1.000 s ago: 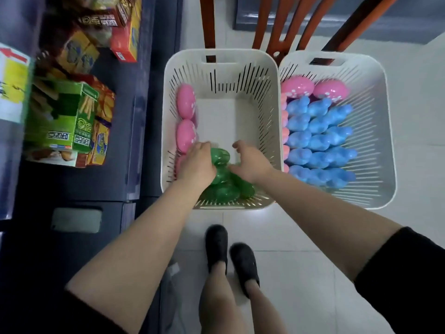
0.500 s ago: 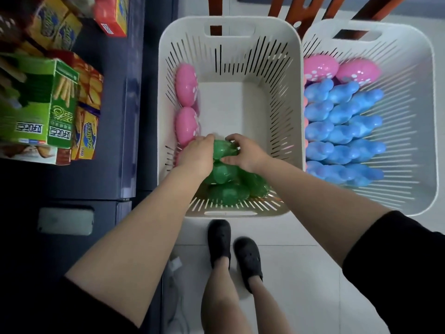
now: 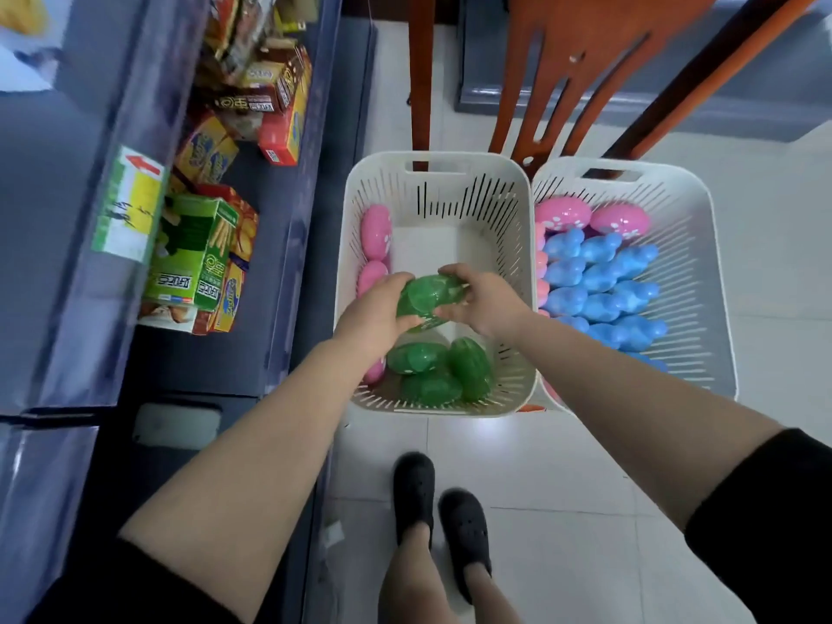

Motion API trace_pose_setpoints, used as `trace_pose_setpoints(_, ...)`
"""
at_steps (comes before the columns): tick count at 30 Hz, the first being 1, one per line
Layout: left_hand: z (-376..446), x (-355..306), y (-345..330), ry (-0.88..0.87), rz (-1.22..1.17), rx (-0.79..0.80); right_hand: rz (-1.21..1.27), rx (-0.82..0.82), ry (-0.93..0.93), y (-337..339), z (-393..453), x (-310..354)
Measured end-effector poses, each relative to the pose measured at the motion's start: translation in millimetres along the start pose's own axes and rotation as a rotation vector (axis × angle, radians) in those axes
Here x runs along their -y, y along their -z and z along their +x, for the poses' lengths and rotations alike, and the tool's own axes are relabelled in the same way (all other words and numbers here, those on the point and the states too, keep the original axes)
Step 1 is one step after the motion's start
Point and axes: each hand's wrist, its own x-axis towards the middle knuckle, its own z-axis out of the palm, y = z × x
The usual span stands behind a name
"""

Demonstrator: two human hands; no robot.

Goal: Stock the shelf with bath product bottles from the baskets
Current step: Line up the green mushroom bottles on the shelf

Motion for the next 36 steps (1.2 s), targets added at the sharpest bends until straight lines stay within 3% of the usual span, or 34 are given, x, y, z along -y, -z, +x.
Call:
trace_pose_setpoints(9,-73.4,-72.1,88.0,-0.126,-0.174,-0.190,0.059,-0.118,0.168,67.6,-68.9,84.0)
trace_pose_setpoints(15,-153.3,-110.6,142.8,-0.169,-0.323,-0.354,0.143,-0.147,0.375,102.1,-133.4,156.0)
trace_pose_setpoints(26,-344.7,-155.5,208.4,-0.200,-0.500,-0.764,0.447,0.064,0.731,96.2,-256.1,284.8)
trace_pose_setpoints(36,-541.0,-170.5,236.1,-0.218,-0.646,-1.145,0.595,0.405,0.993,50.5,-385.6,404.9)
